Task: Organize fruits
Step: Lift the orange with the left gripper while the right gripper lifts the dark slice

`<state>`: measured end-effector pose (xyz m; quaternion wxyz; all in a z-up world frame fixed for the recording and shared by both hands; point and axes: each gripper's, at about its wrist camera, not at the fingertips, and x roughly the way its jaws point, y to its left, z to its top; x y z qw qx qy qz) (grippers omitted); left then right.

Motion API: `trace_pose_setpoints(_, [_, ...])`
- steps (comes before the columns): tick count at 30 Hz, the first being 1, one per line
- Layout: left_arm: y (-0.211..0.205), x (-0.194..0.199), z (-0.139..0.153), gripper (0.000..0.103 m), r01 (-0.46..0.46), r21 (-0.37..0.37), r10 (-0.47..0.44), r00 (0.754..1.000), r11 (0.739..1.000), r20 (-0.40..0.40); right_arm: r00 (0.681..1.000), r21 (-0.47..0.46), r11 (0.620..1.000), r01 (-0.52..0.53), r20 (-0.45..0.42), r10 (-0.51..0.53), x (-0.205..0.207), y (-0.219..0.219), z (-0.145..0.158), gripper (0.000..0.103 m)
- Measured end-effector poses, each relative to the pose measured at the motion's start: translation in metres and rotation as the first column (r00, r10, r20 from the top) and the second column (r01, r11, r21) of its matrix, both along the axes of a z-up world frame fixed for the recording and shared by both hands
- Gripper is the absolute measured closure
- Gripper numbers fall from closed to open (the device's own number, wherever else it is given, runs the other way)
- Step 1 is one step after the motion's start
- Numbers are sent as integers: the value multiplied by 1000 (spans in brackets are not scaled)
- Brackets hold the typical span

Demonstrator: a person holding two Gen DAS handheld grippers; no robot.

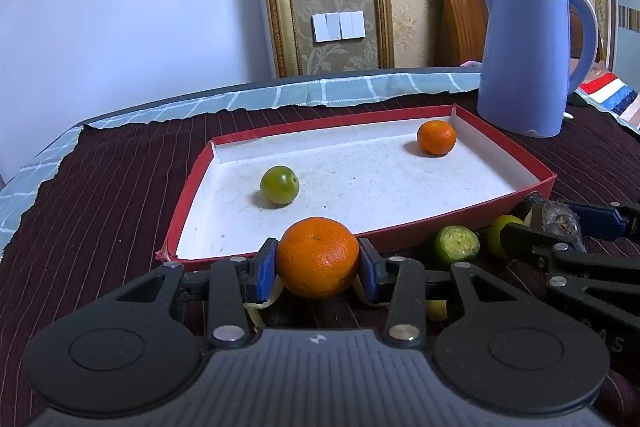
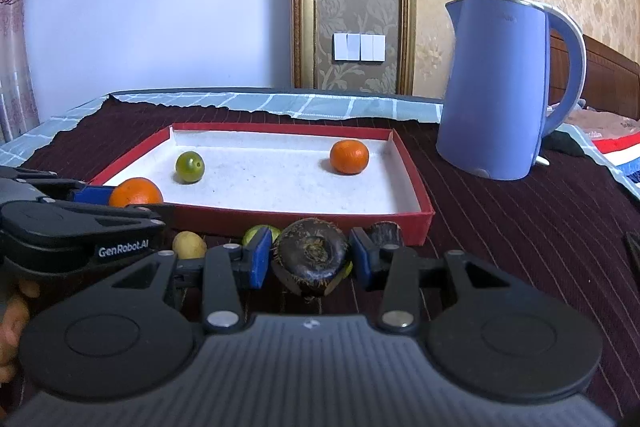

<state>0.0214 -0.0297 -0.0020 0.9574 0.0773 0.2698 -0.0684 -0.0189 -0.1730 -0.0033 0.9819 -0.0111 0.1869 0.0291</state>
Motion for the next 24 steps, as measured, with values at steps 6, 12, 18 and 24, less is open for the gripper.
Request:
trace_pose_setpoints(6, [0,2,1,62,-3,-2,3,1000,1000,-1,1000,-9,1000,-3,5,3,2,3,3,63])
trace_pose_setpoints(12, [-1,5,5,62,-4,2,4,1000,1000,5,1000,-15,1000,-4,10,4,4,4,7,63])
trace_pose_setpoints(18, [-1,11,11,62,-14,5,14,1000,1000,14,1000,-21,1000,-4,22,5,7,6,15,63])
trace_pose_setpoints(24, [0,20,14,62,-28,-3,28,1000,1000,5,999,-28,1000,-5,34,6,12,7,23,63])
